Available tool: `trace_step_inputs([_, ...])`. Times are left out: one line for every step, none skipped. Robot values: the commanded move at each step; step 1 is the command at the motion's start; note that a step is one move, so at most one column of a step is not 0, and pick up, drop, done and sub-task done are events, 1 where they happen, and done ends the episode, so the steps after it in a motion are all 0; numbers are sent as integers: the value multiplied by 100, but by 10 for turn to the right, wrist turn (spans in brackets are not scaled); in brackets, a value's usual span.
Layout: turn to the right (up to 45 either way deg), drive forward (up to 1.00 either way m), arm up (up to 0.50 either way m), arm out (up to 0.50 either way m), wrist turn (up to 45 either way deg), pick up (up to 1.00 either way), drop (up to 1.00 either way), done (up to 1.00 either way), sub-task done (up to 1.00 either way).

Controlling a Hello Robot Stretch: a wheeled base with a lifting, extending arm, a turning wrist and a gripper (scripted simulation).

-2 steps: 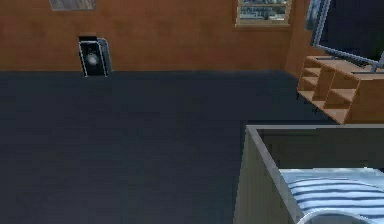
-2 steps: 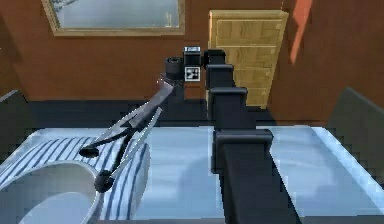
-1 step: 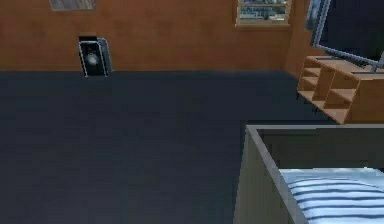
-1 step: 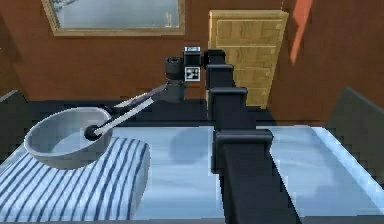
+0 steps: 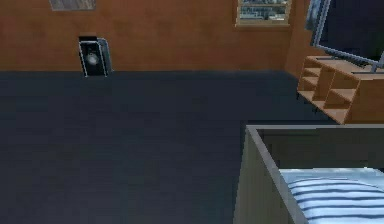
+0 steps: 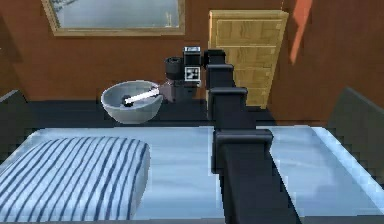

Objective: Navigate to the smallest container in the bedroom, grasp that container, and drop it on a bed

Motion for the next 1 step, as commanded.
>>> trace_step_inputs([0, 0, 0, 0, 360, 0, 0, 0, 0])
